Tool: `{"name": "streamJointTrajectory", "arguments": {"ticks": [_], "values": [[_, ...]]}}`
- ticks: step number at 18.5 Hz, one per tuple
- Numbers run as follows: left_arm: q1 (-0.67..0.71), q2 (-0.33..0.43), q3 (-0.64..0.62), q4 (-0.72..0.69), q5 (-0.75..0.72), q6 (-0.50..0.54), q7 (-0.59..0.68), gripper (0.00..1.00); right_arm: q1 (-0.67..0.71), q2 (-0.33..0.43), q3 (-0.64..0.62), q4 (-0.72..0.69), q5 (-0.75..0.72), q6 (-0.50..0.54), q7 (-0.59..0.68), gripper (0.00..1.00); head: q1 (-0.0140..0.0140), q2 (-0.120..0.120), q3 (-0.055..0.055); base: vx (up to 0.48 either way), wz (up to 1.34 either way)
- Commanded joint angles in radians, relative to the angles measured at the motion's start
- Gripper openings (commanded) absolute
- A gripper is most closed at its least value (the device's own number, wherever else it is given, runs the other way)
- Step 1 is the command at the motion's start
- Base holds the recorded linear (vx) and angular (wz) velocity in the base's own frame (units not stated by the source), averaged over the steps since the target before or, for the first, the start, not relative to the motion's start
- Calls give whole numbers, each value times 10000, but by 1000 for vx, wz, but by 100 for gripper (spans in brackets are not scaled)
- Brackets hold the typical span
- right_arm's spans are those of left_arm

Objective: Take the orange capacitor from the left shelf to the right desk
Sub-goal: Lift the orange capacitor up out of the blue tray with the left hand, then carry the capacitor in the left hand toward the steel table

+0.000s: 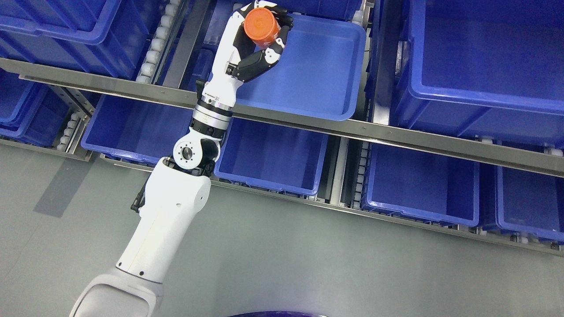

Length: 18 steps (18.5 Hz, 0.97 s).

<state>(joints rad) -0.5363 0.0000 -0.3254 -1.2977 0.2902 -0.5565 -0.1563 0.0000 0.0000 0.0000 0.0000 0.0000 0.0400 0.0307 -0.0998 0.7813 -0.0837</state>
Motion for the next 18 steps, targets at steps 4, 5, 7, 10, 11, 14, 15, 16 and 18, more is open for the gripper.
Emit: {"name": "streamJointTrajectory", "arguments": {"ticks": [4, 5, 7, 10, 11, 14, 15, 16, 18], "values": [[1175, 174, 293, -2991, 28, -142, -2, 2, 337, -175, -123, -230, 0, -1, -1, 100, 0, 0, 0, -176, 26], [1175, 174, 248, -2976, 28, -111, -2, 2, 337, -175, -108, -230, 0, -1, -1, 100, 0, 0, 0, -152, -23], [1236, 174, 33, -2991, 28, -50, -2, 2, 337, -175, -108, -230, 0, -1, -1, 100, 0, 0, 0, -117, -117], [1252, 174, -289, -2991, 28, -65, -2, 2, 337, -175, -107, -230, 0, -1, -1, 100, 0, 0, 0, -28, -240], [1252, 174, -396, -3037, 28, -50, -2, 2, 337, -175, -123, -230, 0, -1, -1, 100, 0, 0, 0, 10, -267], [1252, 174, -810, -3297, 28, -50, -2, 2, 337, -175, -123, -230, 0, -1, -1, 100, 0, 0, 0, 72, -374], [1252, 174, -1282, -3480, 28, -65, -17, 2, 337, -175, -123, -230, 0, -1, -1, 100, 0, 0, 0, 95, -571], [1252, 174, -1499, -3512, 28, -80, -17, 2, 337, -175, -108, -230, 0, -1, -1, 100, 0, 0, 0, 95, -571], [1298, 174, -1837, -3543, 43, -126, -17, 3, 337, -175, -123, -230, 0, -1, -1, 100, 0, 0, 0, 106, -600]]}}
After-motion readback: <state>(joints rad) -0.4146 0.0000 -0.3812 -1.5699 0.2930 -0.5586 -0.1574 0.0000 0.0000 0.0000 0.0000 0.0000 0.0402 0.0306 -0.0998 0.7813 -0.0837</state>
